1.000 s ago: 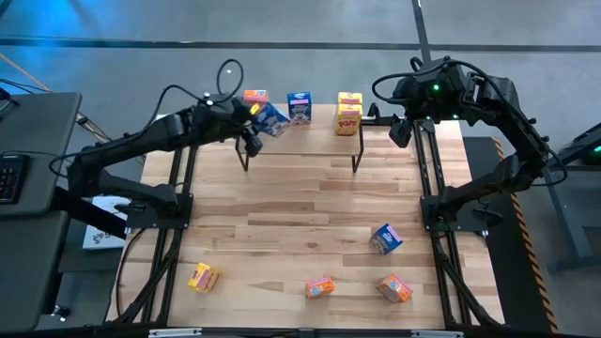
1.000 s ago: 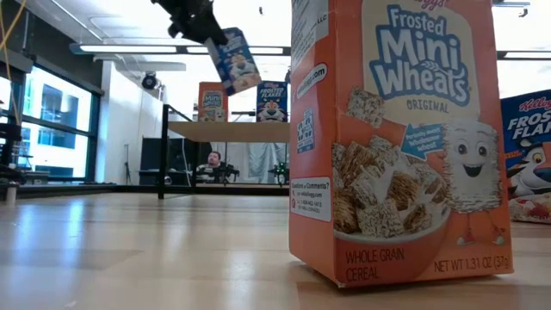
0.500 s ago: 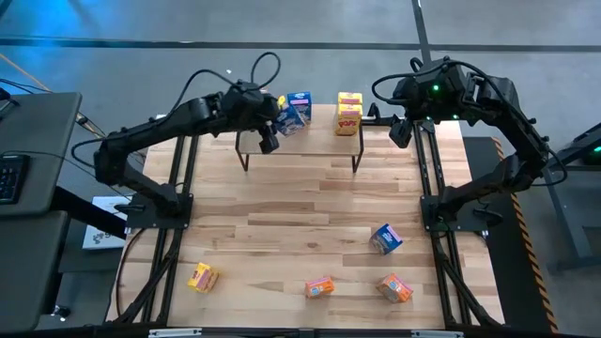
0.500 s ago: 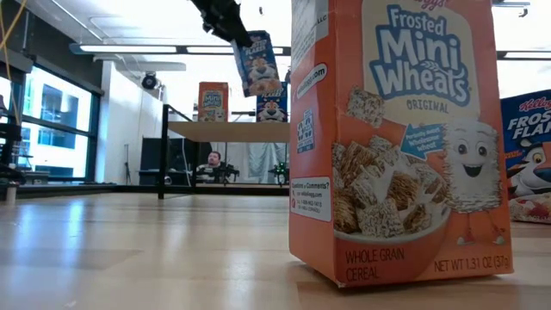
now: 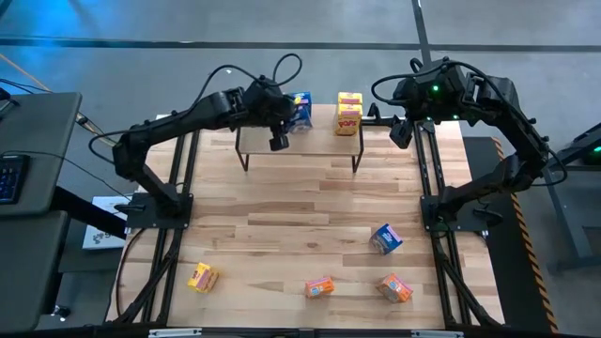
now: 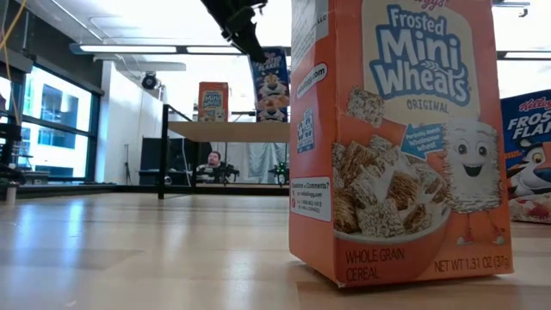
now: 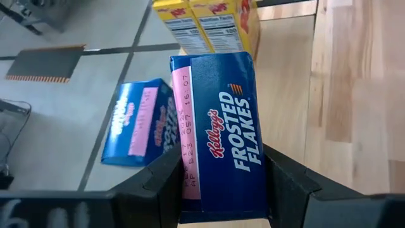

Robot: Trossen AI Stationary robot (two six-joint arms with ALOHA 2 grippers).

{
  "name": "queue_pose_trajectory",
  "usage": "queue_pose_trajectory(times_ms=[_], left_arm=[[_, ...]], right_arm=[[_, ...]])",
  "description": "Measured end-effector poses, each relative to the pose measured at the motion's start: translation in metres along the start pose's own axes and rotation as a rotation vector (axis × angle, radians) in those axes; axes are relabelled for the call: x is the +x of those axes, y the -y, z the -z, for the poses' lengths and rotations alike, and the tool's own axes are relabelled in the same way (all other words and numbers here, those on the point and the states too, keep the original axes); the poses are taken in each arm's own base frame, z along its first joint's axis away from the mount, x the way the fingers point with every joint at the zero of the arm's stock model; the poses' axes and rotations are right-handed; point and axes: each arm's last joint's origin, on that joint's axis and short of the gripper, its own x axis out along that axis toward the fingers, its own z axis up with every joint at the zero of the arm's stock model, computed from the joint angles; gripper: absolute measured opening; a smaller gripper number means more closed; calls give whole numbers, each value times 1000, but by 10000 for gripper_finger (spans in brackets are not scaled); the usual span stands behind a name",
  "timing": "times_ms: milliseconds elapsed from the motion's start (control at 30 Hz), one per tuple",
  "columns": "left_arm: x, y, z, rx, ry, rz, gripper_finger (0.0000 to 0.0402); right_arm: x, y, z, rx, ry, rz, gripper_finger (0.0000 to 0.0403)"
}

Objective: Stack cereal on shelf
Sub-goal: Put the top blue cereal box on the shelf aligned with the other blue cereal box

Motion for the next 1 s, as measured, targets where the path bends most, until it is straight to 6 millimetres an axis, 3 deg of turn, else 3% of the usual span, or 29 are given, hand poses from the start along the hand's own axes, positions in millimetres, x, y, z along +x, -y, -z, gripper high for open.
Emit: queue_pose_trajectory(times_ms=[400,1000], left_arm=[[25,1,7,43,-61,51,163],[27,-3,8,49,-67,40,184]], right_arm=[[0,0,0,0,-3,-2,257],[0,0,1,-1,-7,-3,257]])
